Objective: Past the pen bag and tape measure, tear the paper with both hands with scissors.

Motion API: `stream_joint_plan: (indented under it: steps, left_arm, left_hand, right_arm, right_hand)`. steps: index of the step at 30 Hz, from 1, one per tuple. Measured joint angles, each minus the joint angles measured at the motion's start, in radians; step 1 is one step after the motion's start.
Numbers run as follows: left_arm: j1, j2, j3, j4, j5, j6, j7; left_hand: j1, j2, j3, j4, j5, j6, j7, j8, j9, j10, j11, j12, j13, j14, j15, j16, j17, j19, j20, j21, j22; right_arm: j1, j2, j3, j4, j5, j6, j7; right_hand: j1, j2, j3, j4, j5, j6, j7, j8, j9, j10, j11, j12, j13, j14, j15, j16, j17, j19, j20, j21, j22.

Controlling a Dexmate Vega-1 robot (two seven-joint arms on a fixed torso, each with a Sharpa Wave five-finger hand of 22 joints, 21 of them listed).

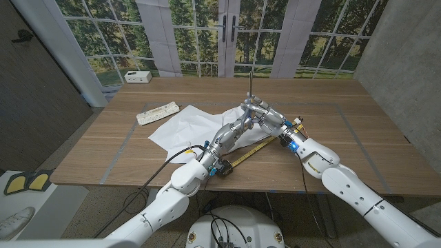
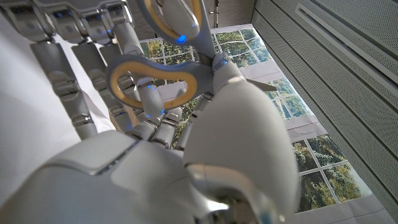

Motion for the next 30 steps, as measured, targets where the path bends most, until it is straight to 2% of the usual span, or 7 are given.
stream_joint_plan:
  steps: [6, 18, 19, 24, 27, 30]
  left_arm:
    - [-0.003, 0.005, 0.001, -0.006, 0.006, 0.003, 0.001]
    - [-0.005, 0.010, 0.005, -0.013, 0.012, 0.009, 0.003]
    - [-0.005, 0.010, 0.006, -0.014, 0.013, 0.010, 0.004]
    - [-0.005, 0.013, 0.006, -0.022, 0.020, 0.017, 0.012]
    - [-0.003, 0.015, 0.006, -0.026, 0.025, 0.022, 0.019]
    - [0.000, 0.015, 0.006, -0.031, 0.031, 0.023, 0.031]
  left_hand:
    - [0.000, 0.000, -0.002, -0.001, 0.000, 0.000, 0.000, 0.000, -0.005, -0.001, 0.001, 0.000, 0.000, -0.001, 0.001, 0.000, 0.000, -0.001, 0.009, 0.000, 0.000]
    - [0.000, 0.000, 0.000, -0.008, 0.000, 0.000, 0.000, -0.005, -0.014, -0.005, 0.001, 0.000, 0.000, -0.005, 0.005, 0.000, 0.000, -0.001, 0.009, 0.000, 0.000]
    - [0.000, 0.000, 0.000, -0.008, 0.000, 0.000, 0.000, -0.005, -0.014, -0.005, 0.001, 0.000, 0.000, -0.007, 0.007, 0.000, 0.000, -0.001, 0.009, 0.000, 0.000]
    - [0.003, -0.002, 0.006, -0.014, 0.000, 0.002, 0.001, -0.005, -0.017, -0.005, 0.001, 0.000, 0.001, -0.008, 0.008, 0.000, 0.000, -0.001, 0.016, 0.000, 0.000]
    - [0.024, 0.016, 0.019, -0.028, 0.000, 0.060, 0.006, 0.008, -0.025, -0.011, 0.007, 0.002, 0.000, -0.008, 0.009, 0.000, -0.001, 0.003, 0.020, 0.000, 0.000]
    - [0.061, 0.043, 0.039, -0.046, 0.000, 0.151, 0.004, 0.041, -0.028, 0.004, 0.020, 0.021, -0.002, -0.002, 0.013, 0.005, -0.002, 0.010, 0.027, 0.000, 0.000]
  right_arm:
    - [0.001, -0.008, -0.005, -0.007, -0.015, -0.008, -0.012]
    - [0.001, -0.018, -0.016, -0.018, -0.046, -0.004, -0.027]
    - [0.002, -0.019, -0.018, -0.019, -0.047, -0.004, -0.027]
    - [0.003, -0.020, -0.024, -0.022, -0.065, 0.005, -0.030]
    - [0.003, -0.021, -0.027, -0.023, -0.072, 0.009, -0.031]
    - [0.004, -0.021, -0.032, -0.023, -0.079, 0.011, -0.032]
  right_hand:
    - [0.000, 0.000, -0.001, -0.001, -0.001, -0.002, 0.002, 0.005, 0.000, 0.000, 0.000, -0.007, 0.000, 0.000, 0.000, 0.000, 0.000, 0.001, 0.005, 0.000, 0.000]
    - [0.000, 0.000, -0.007, -0.003, -0.005, 0.001, 0.003, 0.008, -0.004, 0.006, 0.005, -0.019, 0.000, 0.005, -0.002, 0.000, -0.007, 0.000, 0.004, -0.004, 0.000]
    - [0.000, 0.000, -0.008, -0.003, -0.005, 0.003, 0.005, 0.008, -0.005, 0.006, 0.006, -0.019, 0.003, 0.005, -0.002, 0.000, -0.009, -0.010, 0.014, -0.004, 0.000]
    - [0.000, 0.000, -0.009, -0.003, -0.007, 0.004, 0.007, 0.008, -0.005, 0.006, 0.006, -0.027, 0.004, 0.005, -0.002, 0.000, -0.009, -0.017, 0.021, -0.004, 0.000]
    - [0.000, 0.000, -0.009, -0.004, -0.007, 0.004, 0.007, 0.008, -0.005, 0.009, 0.009, -0.029, 0.004, 0.005, -0.002, 0.000, -0.009, -0.023, 0.027, -0.005, 0.000]
    - [0.000, 0.000, -0.010, -0.004, -0.003, 0.005, 0.007, 0.008, -0.005, 0.013, 0.013, -0.031, 0.004, 0.005, -0.002, 0.000, -0.011, -0.025, 0.029, -0.004, 0.000]
